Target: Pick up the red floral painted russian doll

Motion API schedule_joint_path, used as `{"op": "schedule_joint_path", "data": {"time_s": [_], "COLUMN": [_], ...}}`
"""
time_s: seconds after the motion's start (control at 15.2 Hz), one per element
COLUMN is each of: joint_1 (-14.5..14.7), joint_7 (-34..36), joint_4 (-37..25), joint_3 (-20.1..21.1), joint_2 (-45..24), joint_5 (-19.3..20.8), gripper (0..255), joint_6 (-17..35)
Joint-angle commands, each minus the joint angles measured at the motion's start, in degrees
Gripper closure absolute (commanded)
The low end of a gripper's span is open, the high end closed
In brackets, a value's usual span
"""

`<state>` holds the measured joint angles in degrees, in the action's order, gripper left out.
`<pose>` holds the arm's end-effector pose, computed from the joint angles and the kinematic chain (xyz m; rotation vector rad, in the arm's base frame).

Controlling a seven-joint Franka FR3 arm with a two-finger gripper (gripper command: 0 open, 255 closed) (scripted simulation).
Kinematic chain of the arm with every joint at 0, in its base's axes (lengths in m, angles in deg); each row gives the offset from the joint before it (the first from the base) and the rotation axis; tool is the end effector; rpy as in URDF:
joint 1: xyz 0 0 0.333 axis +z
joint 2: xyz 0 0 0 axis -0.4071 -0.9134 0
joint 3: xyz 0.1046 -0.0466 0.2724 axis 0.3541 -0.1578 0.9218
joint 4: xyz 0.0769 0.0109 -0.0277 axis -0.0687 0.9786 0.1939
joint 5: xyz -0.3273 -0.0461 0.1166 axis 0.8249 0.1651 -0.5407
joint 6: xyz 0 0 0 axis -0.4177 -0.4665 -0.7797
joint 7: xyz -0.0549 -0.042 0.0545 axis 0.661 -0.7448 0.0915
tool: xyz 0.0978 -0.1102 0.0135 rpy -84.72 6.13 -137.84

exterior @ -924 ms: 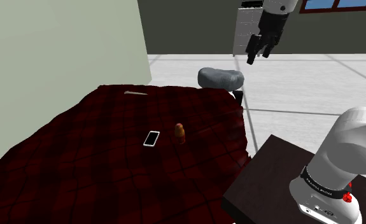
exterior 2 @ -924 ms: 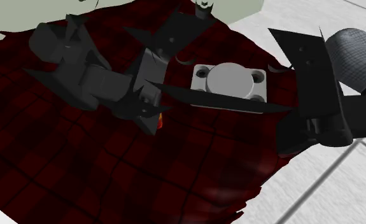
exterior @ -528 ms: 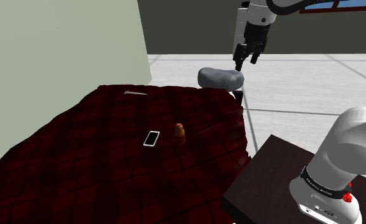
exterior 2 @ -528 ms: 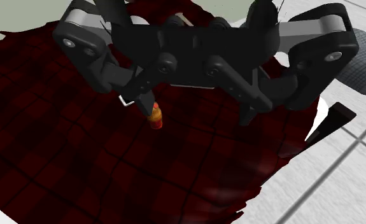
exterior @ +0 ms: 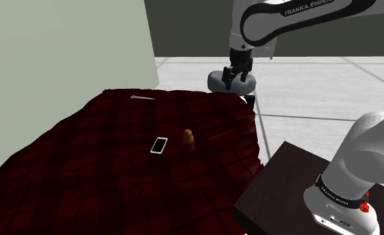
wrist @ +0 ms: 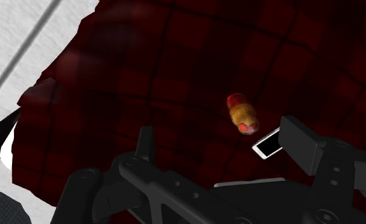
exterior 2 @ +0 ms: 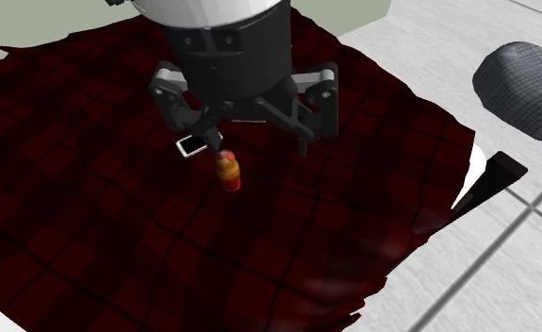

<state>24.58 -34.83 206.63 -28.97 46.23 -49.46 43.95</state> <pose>0.4100 0.0025 0.4799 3.0500 -0.1744 0.1573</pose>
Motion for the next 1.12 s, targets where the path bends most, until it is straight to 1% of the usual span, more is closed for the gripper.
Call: {"op": "schedule_joint_path", "data": {"time_s": [0.0,0.53,1.06], "joint_1": [0.3,1.3,2.8], "joint_7": [0.5,2.6,4.5], "joint_4": [-1.4,-8.8,-20.2], "joint_3": [0.6,2.4,3.4], "joint_2": [-4.2,-21.3,-38.9], "joint_5": [0.2,1.6,3.9], "gripper": [0,0,0], "joint_6": [2.0,8.2,10.9]}}
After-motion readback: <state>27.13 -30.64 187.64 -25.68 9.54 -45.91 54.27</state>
